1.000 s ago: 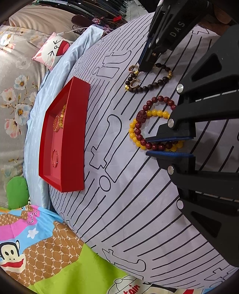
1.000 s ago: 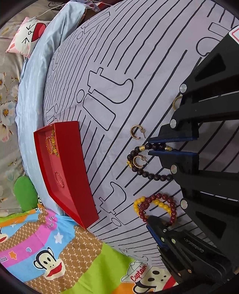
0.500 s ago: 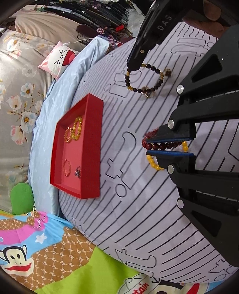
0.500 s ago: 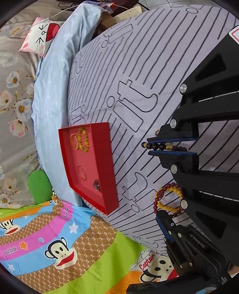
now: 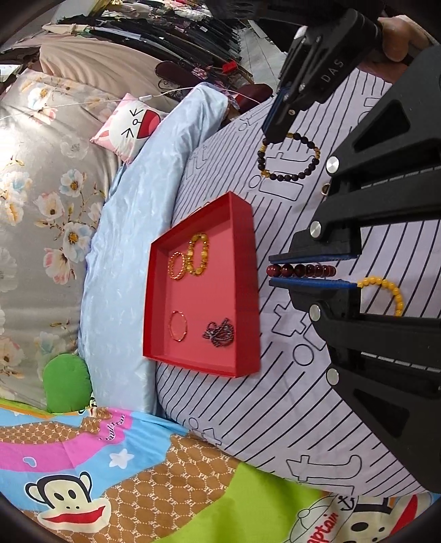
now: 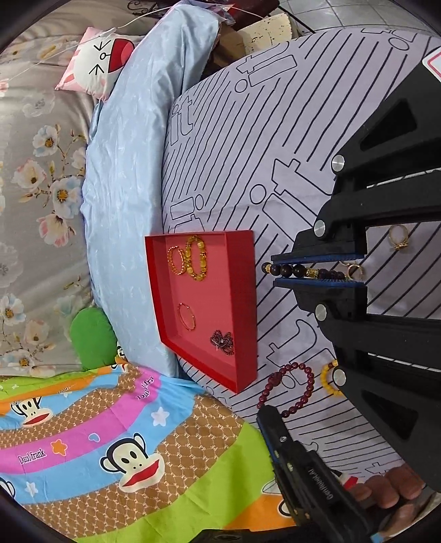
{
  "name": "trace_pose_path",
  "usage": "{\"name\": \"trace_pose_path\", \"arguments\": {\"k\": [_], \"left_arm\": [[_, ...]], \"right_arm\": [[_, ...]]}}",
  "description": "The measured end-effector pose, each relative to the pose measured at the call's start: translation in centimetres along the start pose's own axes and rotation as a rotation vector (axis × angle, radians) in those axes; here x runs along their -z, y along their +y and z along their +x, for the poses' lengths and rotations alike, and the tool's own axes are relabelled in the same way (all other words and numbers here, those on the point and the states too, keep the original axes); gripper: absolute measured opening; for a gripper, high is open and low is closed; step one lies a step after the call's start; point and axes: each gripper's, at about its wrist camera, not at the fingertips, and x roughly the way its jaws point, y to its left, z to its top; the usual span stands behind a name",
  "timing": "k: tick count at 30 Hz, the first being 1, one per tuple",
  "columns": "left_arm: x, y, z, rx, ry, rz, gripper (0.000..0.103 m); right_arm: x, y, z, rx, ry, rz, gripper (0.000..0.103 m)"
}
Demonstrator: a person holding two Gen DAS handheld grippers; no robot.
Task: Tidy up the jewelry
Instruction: 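Carry both bracelets over the red tray and open both tools to drop them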
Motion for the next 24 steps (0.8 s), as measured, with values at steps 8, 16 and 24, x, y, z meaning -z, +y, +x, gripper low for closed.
{"name": "trace_pose_path", "arguments": {"k": [8,16,24], "left_arm": [[-1.3,1.6,-0.2,-0.011,-0.005,-0.013,0.008],[-5.3,1.7,1.5,-0.036,-0.018,0.048,0.008],[-11.4,2.3,6.2,0.001,-0.046,0.048,0.008]], "right_arm": [[-0.5,0.2,0.7,-0.025,0.011,0.000,0.007],[-4.2,0.7,3.7,-0.049,0.030,-0.040,0.007],[-9.6,1.3,9.0,-0.134,0.049,-0.012,0.007]]}}
